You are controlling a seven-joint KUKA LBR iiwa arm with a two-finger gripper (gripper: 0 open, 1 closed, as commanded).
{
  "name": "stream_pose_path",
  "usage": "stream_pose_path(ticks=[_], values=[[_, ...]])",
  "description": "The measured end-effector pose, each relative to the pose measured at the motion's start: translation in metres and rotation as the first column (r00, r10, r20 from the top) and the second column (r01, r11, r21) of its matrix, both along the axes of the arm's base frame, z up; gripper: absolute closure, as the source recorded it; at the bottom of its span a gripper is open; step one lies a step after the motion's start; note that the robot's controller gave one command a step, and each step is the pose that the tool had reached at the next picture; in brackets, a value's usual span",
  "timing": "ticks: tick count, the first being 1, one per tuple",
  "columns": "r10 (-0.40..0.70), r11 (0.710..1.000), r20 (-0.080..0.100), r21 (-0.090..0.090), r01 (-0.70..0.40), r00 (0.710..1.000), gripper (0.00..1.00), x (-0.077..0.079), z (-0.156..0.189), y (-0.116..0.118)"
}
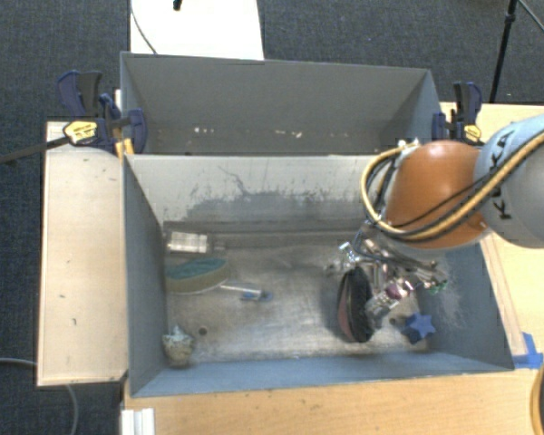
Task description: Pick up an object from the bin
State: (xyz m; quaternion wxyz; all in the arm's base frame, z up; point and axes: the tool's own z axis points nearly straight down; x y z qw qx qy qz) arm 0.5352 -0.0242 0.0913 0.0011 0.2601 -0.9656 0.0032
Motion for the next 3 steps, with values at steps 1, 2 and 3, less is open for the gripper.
stream_pose_path(ticks=[1, 2, 3], values=[[0.302, 0.953, 0.007, 0.005, -0.302, 0.953, 0.0, 0.003, 0.03, -0.02], [0.503, 0.864, 0.007, 0.007, -0.503, 0.864, 0.0, -0.017, -0.019, -0.008], [0.499, 0.867, 0.009, 0.005, -0.499, 0.867, 1.0, -0.017, -0.018, -0.008]])
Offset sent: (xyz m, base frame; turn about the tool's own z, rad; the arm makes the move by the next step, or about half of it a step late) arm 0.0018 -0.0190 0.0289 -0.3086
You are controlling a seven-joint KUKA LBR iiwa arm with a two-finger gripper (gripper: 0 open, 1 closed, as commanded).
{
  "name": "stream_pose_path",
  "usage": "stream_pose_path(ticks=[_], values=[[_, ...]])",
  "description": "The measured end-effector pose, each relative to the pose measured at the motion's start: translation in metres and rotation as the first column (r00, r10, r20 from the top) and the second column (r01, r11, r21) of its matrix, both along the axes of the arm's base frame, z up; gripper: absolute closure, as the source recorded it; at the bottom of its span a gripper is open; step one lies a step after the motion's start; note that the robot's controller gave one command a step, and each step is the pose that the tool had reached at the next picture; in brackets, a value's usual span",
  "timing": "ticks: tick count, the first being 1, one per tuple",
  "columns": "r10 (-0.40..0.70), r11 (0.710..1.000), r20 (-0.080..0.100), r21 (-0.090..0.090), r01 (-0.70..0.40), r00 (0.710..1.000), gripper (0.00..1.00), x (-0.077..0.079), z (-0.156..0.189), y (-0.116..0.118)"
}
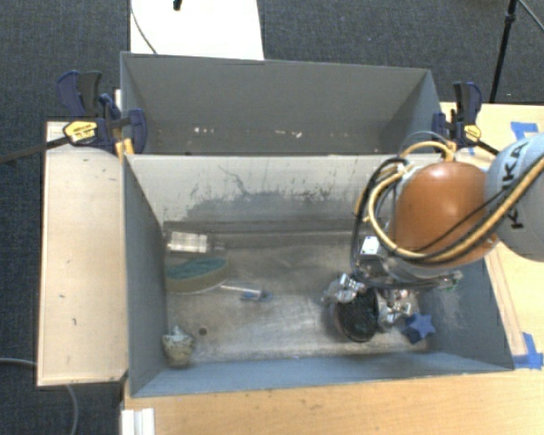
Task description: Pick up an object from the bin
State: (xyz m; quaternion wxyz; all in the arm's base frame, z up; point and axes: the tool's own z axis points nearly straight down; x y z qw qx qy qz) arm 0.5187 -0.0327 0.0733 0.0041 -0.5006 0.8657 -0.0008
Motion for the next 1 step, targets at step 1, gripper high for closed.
stream_pose_path(ticks=[1], values=[[0.174, 0.985, 0.0, -0.005, -0.174, 0.985, 1.0, -0.0114, 0.1712, -0.0336]])
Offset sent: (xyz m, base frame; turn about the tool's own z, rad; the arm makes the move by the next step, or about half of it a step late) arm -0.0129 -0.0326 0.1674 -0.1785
